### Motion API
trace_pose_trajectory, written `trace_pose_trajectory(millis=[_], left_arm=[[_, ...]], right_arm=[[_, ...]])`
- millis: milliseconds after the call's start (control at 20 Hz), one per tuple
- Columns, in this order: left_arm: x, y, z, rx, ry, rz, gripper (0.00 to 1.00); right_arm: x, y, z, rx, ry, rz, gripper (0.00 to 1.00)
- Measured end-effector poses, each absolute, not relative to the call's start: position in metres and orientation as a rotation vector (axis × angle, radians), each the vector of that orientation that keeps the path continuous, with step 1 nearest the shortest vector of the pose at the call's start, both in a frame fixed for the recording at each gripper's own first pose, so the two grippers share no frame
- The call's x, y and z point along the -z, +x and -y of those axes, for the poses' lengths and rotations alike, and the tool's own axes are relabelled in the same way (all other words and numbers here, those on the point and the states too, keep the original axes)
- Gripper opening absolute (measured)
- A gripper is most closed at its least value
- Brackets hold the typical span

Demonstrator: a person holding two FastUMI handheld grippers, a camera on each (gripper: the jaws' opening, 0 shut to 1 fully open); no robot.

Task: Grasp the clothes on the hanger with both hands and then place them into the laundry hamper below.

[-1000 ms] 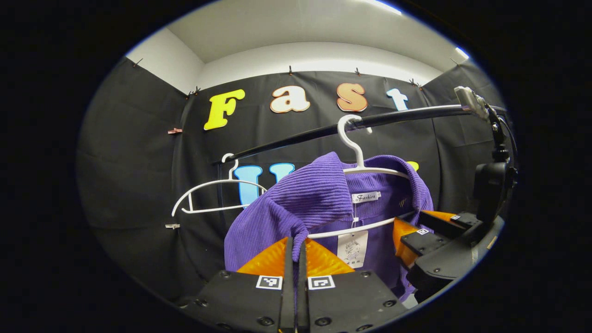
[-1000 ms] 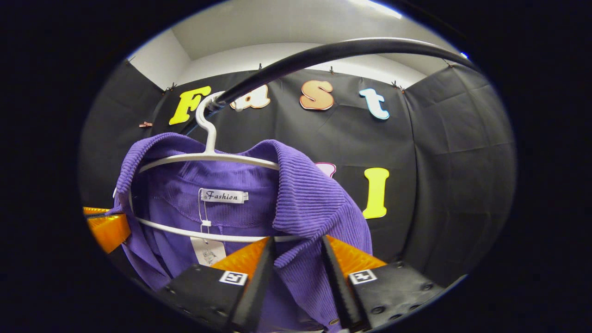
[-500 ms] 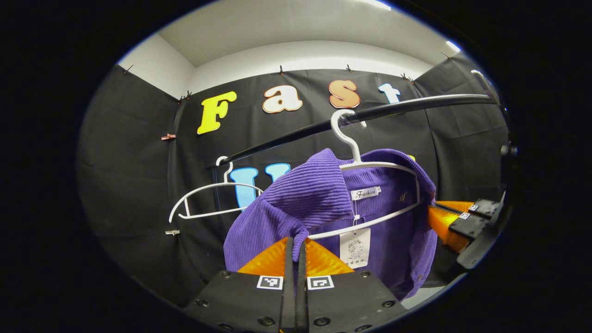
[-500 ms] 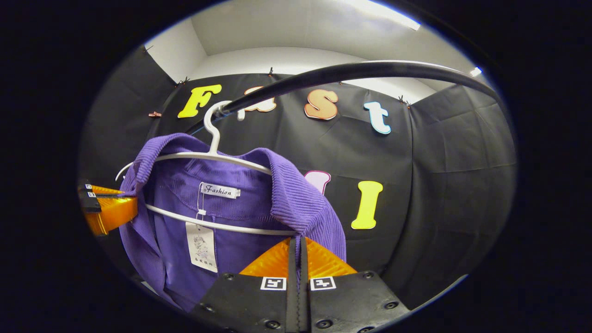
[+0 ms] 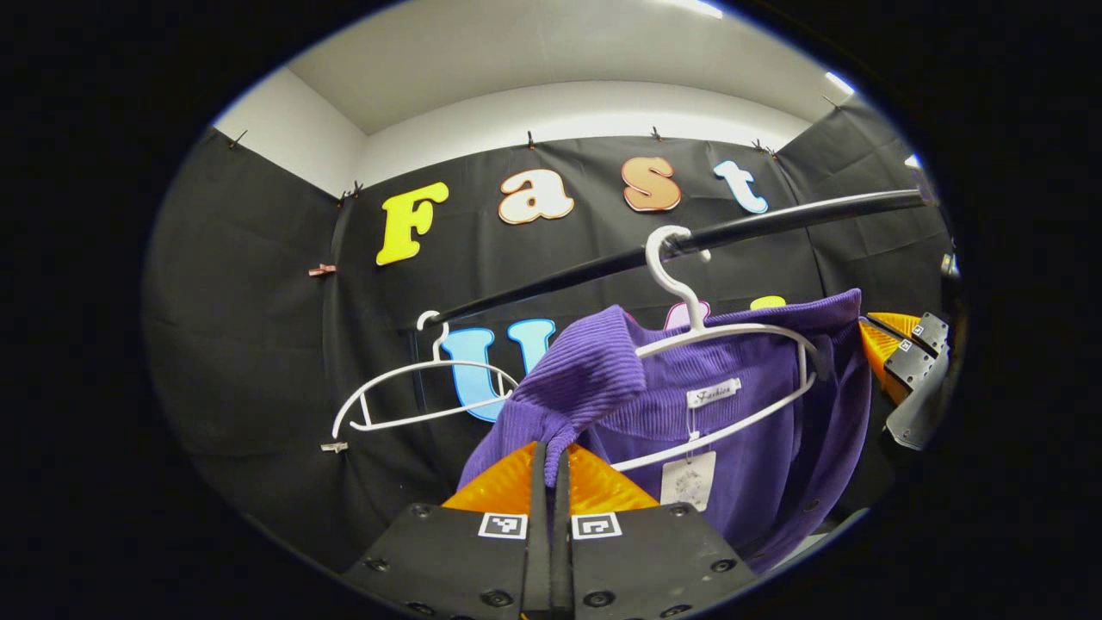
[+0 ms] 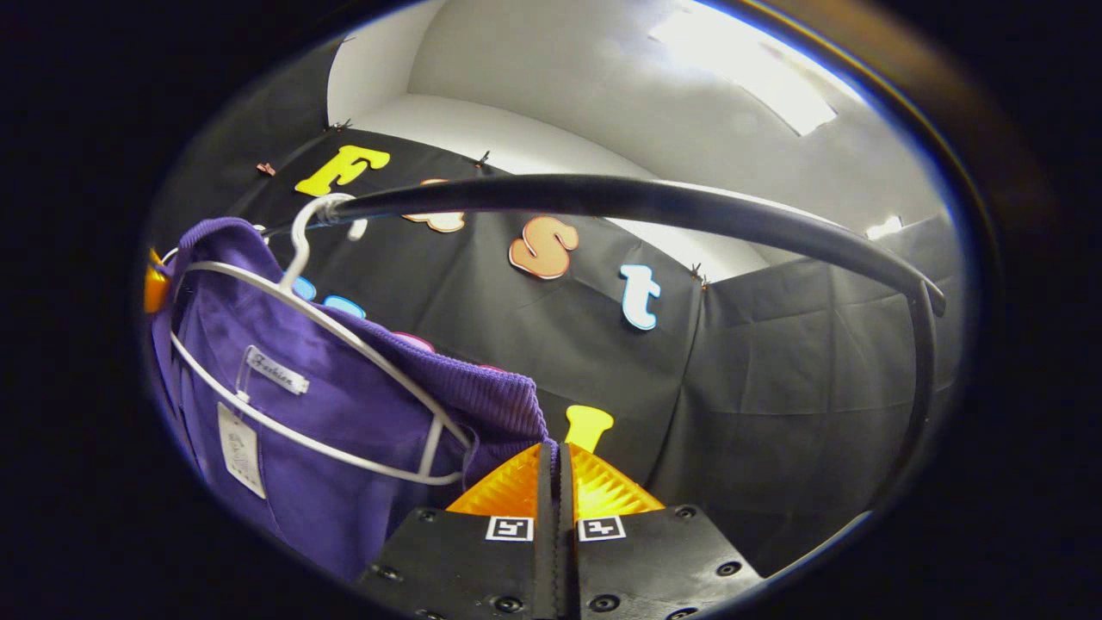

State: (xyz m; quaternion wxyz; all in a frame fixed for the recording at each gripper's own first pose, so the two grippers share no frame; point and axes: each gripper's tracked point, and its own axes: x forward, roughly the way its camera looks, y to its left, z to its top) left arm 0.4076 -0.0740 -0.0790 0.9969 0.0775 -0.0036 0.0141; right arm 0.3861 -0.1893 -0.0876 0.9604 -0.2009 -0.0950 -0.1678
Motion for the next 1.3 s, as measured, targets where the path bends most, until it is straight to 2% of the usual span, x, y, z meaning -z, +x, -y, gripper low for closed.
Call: trace_pose_trajectory(millis=[250,450,650,950,1300], left_arm=[[0.072,0.408,0.079,0.001,0.146,0.004,0.05],[0.077,0.41,0.083,0.018,0.158,-0.014,0.05],[0.084,0.411,0.067,-0.006,0.154,-0.029,0.05],[0.102,0.408,0.019,-0.082,0.189,-0.071,0.05],[0.15,0.395,0.014,-0.074,0.144,-0.157,0.05]], right_arm=[[0.102,0.411,0.22,0.426,-0.452,0.169,0.04],[0.148,0.431,0.229,0.417,-0.405,0.053,0.04],[0.178,0.411,0.198,0.332,-0.345,0.01,0.04],[0.162,0.376,0.129,0.139,-0.336,0.047,0.04],[0.154,0.348,0.084,0.027,-0.261,0.031,0.04]])
